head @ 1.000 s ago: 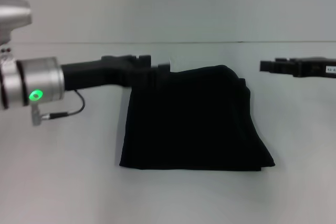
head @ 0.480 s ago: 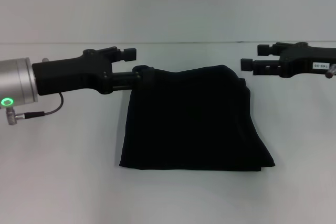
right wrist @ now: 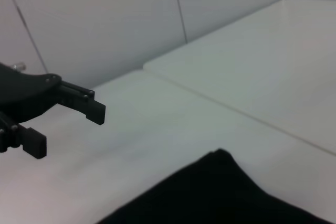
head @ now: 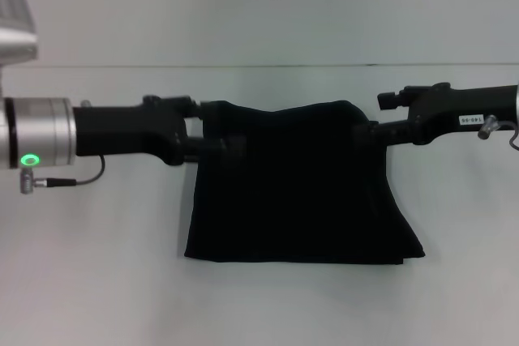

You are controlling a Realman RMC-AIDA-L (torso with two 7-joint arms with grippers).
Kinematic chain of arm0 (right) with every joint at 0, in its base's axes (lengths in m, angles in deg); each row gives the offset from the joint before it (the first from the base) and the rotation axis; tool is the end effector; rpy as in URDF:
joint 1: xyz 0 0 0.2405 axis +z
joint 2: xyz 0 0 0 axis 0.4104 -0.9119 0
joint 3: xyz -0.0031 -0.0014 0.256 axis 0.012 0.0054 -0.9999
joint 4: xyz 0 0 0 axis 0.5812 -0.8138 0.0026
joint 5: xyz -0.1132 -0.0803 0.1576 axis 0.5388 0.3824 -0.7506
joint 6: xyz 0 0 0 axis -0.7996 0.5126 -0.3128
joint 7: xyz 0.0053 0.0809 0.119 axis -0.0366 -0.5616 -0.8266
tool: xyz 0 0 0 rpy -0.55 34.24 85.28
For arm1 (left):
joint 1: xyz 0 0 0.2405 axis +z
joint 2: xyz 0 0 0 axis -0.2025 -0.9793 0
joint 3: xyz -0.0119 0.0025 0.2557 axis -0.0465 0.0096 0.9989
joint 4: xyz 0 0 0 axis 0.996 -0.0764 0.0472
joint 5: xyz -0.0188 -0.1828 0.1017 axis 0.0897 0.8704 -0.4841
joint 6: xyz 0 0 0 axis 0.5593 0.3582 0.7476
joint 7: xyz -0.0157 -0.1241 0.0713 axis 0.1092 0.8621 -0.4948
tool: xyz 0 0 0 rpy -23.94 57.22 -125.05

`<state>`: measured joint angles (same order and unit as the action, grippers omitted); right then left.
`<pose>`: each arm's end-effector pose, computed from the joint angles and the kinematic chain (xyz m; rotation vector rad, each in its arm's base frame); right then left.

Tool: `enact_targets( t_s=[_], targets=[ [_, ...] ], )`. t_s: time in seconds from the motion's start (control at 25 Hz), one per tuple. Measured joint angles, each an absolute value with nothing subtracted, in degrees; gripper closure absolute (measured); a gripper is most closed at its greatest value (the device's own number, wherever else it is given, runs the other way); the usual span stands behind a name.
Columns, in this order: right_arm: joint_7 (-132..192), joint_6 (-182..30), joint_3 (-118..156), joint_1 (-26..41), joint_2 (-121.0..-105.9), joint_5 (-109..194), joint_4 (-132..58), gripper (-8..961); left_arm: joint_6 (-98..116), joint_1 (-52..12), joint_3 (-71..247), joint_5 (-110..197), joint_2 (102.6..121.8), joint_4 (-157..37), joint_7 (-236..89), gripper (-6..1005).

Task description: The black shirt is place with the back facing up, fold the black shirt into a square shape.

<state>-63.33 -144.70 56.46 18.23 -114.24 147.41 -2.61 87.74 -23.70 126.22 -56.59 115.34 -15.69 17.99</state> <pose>0.2212 0.4102 0.0272 -2.6758 0.6973 0.4286 -0.2170 0.3728 0.0249 -2.7041 -0.6194 -0.6789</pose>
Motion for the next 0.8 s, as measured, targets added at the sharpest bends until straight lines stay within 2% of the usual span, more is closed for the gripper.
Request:
enact_targets(
  t_s=[0.36,0.8],
  targets=[
    [-66.53,-144.43,57.34,20.18,-115.23,154.44,-1.32,26,88.29,-24.32,128.27,-61.45,115.89,-15.46,20.05,150],
    [-66.81,-144.54,57.36,20.11,-115.28,154.57,-1.16,26,86.75,-24.39,129.38,-63.11,116.01,-15.61,21.03,151]
  ],
)
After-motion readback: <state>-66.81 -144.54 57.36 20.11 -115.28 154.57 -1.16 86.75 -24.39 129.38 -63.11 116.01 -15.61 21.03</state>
